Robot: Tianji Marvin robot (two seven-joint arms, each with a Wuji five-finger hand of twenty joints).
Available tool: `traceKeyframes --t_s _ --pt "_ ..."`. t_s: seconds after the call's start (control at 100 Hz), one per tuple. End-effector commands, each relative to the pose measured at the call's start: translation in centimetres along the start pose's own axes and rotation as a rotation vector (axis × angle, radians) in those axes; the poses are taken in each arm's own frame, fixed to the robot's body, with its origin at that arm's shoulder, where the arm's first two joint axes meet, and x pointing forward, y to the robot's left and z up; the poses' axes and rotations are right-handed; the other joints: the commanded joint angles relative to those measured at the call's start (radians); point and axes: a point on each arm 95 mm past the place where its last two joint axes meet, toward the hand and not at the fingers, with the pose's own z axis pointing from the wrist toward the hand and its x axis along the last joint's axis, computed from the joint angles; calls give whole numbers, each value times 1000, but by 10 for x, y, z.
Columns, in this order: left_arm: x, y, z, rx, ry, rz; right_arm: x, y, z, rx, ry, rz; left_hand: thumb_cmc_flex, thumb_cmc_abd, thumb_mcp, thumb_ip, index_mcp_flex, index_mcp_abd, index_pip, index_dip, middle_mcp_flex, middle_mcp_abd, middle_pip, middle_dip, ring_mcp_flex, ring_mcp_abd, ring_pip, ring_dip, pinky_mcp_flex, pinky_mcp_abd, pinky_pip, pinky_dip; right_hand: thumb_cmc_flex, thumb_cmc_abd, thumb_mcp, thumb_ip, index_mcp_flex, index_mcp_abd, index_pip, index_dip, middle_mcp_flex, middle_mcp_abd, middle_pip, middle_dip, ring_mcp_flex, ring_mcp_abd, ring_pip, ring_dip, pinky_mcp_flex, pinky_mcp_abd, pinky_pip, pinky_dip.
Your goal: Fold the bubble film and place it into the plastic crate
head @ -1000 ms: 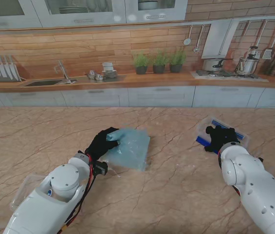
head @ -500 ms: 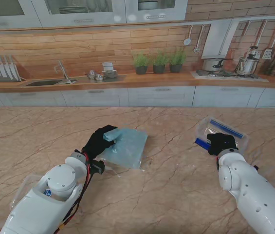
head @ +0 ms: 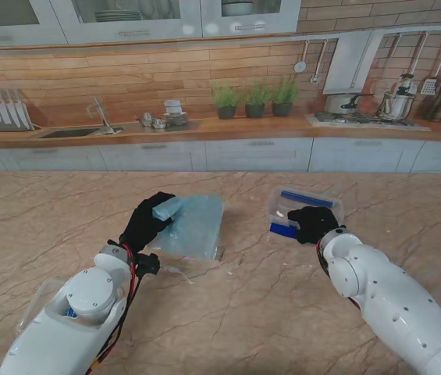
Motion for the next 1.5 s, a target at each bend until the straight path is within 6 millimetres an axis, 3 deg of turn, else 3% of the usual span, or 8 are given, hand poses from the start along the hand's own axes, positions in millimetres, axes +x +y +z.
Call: traceKeyframes --t_s 0.0,0.31,0.56,1.0,1.49 --pt "2 -1 -3 15 14 -7 23 14 11 -28 66 11 59 35 -1 11 20 -46 41 26 9 -42 10 15 -2 -8 27 23 5 -38 45 27 62 31 52 -16 60 -127 94 28 22 5 30 15 33 -11 33 17 12 -29 55 19" --pt "8 -10 -11 95 72 -7 70 15 39 21 235 15 56 33 4 17 30 -49 40 24 19 -43 9 20 7 -11 38 19 17 -39 47 41 61 33 45 -13 58 -128 95 28 23 4 33 14 33 -13 35 19 14 -32 56 21" --pt "9 -14 -13 123 76 -20 89 0 40 68 304 24 49 50 -5 26 36 -50 38 22 27 -41 10 23 8 -9 56 18 18 -38 67 70 59 37 39 -11 61 -144 94 29 23 2 32 12 29 -10 36 21 8 -29 56 23" --pt "9 -12 -13 154 71 -25 91 -15 37 111 334 7 42 54 -12 41 40 -51 47 25 33 -42 13 37 1 -3 75 16 14 -34 58 117 56 48 16 -3 47 -141 77 19 -9 6 13 5 -6 4 8 13 -59 -13 -1 2" --pt "9 -9 -11 136 52 -27 85 0 29 48 362 -17 40 59 -18 46 41 -51 46 28 34 -42 9 42 -2 -2 80 9 14 -34 49 137 52 65 -4 0 36 -159 80 26 -35 1 -3 3 -34 0 -11 8 -111 3 -56 -31"
